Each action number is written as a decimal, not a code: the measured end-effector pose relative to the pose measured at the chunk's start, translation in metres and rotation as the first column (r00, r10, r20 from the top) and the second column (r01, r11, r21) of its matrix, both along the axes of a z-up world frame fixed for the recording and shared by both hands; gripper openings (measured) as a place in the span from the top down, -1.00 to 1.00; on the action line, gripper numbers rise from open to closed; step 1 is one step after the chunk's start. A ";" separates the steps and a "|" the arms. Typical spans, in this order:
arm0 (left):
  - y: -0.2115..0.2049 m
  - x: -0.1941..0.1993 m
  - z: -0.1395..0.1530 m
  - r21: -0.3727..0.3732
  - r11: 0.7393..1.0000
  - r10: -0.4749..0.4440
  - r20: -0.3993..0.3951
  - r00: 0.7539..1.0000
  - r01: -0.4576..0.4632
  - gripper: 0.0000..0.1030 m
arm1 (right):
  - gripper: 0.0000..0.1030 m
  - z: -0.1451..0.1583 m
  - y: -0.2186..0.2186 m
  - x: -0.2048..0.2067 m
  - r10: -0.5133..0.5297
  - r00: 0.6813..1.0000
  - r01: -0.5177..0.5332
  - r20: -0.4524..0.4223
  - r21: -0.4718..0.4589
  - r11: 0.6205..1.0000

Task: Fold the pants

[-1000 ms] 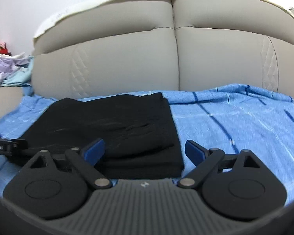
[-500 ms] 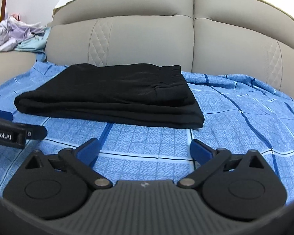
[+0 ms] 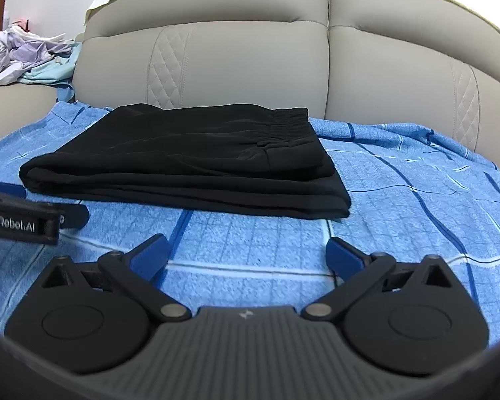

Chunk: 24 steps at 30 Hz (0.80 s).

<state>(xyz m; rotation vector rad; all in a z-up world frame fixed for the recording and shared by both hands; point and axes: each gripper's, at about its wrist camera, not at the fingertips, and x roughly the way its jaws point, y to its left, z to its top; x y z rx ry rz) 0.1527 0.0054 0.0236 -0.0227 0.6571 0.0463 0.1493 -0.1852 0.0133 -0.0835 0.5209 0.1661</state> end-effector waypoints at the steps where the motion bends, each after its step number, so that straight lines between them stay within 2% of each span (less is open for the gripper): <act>1: 0.000 0.001 0.000 0.000 1.000 -0.001 -0.001 1.000 0.001 -1.00 | -1.00 0.001 0.002 0.003 0.001 1.000 -0.001 -0.004 0.001 1.000; 9: 0.001 0.005 -0.003 -0.005 1.000 0.008 0.022 1.000 -0.008 -1.00 | -1.00 0.000 0.011 0.015 -0.004 1.000 0.004 -0.012 0.011 1.000; 24: 0.002 0.007 -0.002 -0.010 1.000 0.012 0.012 1.000 -0.011 -1.00 | -1.00 -0.001 0.010 0.013 -0.005 1.000 0.005 -0.002 0.016 1.000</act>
